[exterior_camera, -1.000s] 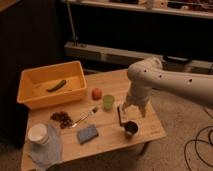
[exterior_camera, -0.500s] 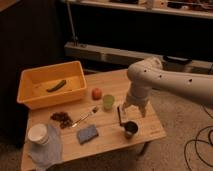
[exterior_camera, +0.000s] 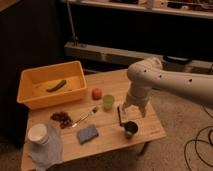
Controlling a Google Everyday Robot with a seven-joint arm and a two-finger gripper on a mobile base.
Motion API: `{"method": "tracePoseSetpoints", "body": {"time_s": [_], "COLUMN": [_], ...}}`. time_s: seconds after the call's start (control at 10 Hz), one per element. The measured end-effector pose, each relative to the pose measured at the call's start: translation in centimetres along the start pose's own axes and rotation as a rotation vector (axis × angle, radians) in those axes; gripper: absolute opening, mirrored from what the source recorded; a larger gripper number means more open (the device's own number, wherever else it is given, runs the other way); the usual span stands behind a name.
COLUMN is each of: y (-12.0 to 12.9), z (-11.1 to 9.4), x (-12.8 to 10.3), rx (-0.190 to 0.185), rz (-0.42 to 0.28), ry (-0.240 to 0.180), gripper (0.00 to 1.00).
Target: Stack cups on top of each other
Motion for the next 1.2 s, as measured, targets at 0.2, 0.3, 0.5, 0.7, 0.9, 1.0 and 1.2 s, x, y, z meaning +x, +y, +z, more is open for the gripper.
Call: {"method": "tracePoseSetpoints", "body": {"time_s": [0.2,0.3,0.5,0.7,0.9,1.0,1.2], "y": [0.0,0.0,-0.1,-2.1,-4.0,-4.0,-4.5], "z": [0.0,0.0,-0.3,-1.1,-1.7,-1.8,-1.6], "x": [0.0,0.0,-0.4,-2.2,-3.2,-2.9,-1.3], "rx": [0.000,0.000,-0.019,-0.122,-0.208,-0.233,-0.243], "rz": [0.000,0.000,0.001,0.045,0.085,0.088,0.084], "ry": [0.000,0.000,-0.007,-0.010,0.008,0.031,0.080], "gripper": [0.65,0.65,0.65,0.65,0.65,0.65,0.65]}}
